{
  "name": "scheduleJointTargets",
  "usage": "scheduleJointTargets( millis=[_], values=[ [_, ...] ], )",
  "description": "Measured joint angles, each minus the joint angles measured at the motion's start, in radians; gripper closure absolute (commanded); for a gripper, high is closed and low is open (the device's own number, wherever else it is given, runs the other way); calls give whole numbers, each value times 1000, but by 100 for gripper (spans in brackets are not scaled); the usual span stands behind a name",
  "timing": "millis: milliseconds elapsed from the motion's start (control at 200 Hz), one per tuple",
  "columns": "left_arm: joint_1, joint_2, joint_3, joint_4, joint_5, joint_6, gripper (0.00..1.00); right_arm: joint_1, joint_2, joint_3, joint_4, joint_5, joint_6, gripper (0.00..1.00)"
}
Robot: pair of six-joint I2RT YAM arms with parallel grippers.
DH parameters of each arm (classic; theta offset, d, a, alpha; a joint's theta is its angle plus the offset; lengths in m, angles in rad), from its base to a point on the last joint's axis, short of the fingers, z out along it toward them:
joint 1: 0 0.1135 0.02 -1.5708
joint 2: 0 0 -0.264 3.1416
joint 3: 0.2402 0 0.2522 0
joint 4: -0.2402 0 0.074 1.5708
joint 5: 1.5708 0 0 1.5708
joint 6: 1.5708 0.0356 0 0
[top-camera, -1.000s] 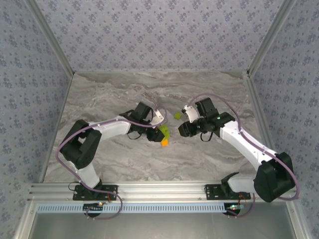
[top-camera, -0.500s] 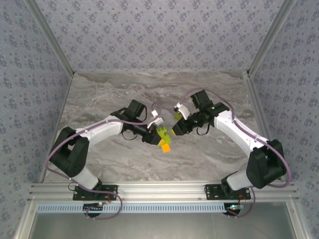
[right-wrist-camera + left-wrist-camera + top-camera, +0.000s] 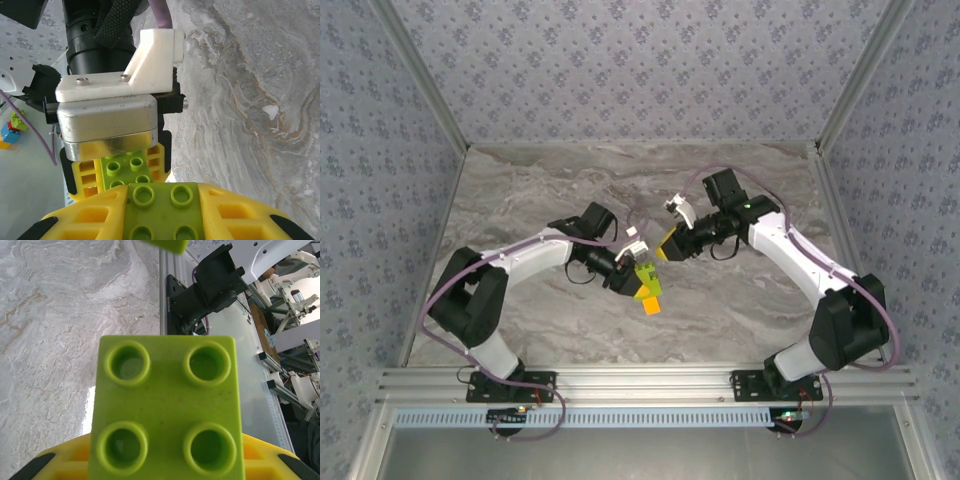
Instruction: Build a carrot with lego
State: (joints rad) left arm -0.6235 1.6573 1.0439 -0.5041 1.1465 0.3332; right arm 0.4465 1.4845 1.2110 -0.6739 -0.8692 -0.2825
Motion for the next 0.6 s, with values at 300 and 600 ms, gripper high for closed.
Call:
scheduleJointTargets(
  millis=[300, 600],
  values=[
    [0, 1, 5, -12, 17, 11, 74, 2, 55, 14, 0, -79, -16, 77],
    [0, 2, 11, -24, 17, 22, 74, 17, 108, 80, -49, -126, -71, 77]
  ],
)
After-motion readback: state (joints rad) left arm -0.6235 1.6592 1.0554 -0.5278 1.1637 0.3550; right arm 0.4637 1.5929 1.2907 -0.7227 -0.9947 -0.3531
